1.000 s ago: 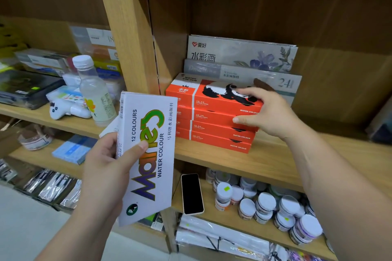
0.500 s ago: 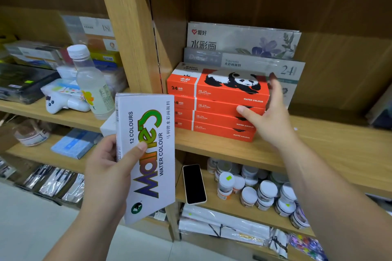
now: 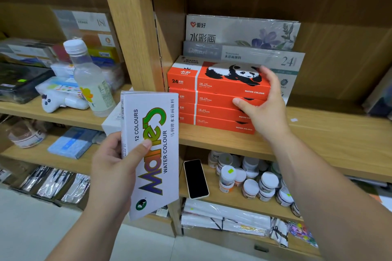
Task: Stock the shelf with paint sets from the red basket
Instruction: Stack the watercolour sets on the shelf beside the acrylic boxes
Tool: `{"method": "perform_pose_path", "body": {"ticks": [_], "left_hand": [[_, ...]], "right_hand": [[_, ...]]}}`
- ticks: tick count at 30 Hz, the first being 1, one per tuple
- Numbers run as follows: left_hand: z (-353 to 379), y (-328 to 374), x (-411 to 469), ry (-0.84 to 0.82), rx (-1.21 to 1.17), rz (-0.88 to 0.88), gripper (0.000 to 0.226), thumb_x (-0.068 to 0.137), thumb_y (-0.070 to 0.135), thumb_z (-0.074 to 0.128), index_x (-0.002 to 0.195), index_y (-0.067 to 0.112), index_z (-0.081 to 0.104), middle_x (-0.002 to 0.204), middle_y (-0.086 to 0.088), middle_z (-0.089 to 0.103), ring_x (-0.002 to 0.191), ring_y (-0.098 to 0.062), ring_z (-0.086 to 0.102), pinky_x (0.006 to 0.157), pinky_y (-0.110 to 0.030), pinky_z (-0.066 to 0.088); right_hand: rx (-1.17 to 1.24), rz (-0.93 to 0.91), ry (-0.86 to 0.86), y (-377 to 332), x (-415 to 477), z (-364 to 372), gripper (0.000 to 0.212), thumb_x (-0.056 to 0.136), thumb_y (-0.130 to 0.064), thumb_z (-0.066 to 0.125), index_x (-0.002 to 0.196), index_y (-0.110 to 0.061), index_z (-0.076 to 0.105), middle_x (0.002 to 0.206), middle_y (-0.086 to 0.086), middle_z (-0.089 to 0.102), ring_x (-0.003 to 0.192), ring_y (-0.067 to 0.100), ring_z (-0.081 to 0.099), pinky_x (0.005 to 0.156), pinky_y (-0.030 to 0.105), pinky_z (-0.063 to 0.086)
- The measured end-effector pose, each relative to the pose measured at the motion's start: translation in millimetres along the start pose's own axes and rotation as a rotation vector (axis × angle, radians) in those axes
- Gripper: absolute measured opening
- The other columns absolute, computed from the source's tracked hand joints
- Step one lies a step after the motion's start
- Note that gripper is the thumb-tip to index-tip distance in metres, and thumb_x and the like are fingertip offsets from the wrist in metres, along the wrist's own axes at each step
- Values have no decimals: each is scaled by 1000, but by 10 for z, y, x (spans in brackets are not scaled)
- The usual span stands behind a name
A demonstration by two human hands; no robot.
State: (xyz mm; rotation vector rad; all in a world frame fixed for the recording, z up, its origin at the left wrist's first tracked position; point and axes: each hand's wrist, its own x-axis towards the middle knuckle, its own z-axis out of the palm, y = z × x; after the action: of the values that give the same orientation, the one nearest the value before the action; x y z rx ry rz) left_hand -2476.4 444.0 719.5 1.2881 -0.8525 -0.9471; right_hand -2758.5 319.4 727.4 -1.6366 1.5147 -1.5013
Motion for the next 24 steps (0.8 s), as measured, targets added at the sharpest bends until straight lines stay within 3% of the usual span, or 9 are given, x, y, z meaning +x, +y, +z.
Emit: {"method": "perform_pose_path", "body": {"ticks": [3, 6, 9, 14, 17, 19, 24], "left_hand": [[-25, -8, 13, -9, 8, -3, 21, 91, 11, 72, 111, 19, 70, 101, -2, 81, 83, -28, 79, 70, -47, 62], [-35, -18, 27, -17, 7, -6, 22, 91, 11, 73, 111, 20, 70, 102, -2, 81, 85, -29, 79, 74, -50, 61], [-43, -18, 34, -25, 0, -11, 22, 92, 11, 73, 111, 20, 69, 102, -2, 81, 84, -29, 79, 73, -48, 61], [-62, -45, 43, -29, 16, -16, 21, 92, 15, 73, 111, 21, 69, 101, 1, 81, 83, -26, 79, 70, -45, 61], [-49, -64, 36, -31, 9, -22, 21, 92, 14, 73, 111, 21, 69, 101, 0, 81, 83, -27, 79, 69, -45, 61], [-33, -75, 31, -36, -2, -26, 21, 92, 12, 71, 112, 20, 69, 101, -1, 81, 82, -28, 79, 68, -44, 61], [-21, -100, 31, -41, 8, -31, 21, 93, 14, 72, 113, 21, 69, 102, 0, 81, 84, -28, 79, 72, -50, 62]], "right_hand": [[1, 17, -21, -24, 51, -90, 58, 81, -23, 88, 124, -37, 52, 106, -18, 67, 93, -10, 66, 89, 23, 58], [26, 26, -60, -29, 100, -175, 47, 85, -22, 85, 120, -33, 55, 106, -10, 71, 98, -1, 69, 91, 32, 59], [32, 31, -68, -23, 127, -226, 43, 87, -19, 82, 119, -29, 55, 105, -8, 70, 96, -3, 67, 90, 30, 59], [34, 58, -40, -21, 115, -231, 43, 89, -18, 80, 120, -27, 53, 104, -8, 69, 93, -5, 67, 87, 24, 59], [-55, 41, 6, -41, 59, -137, 60, 77, -24, 91, 119, -32, 49, 104, -15, 68, 88, -10, 65, 81, 12, 53], [-102, 31, 51, -59, 11, -67, 69, 70, -28, 96, 118, -35, 47, 107, -19, 64, 92, -7, 65, 80, 13, 51], [-103, 16, 73, -62, -28, -40, 67, 73, -28, 94, 118, -35, 46, 105, -23, 61, 96, -4, 63, 79, 12, 47]]}}
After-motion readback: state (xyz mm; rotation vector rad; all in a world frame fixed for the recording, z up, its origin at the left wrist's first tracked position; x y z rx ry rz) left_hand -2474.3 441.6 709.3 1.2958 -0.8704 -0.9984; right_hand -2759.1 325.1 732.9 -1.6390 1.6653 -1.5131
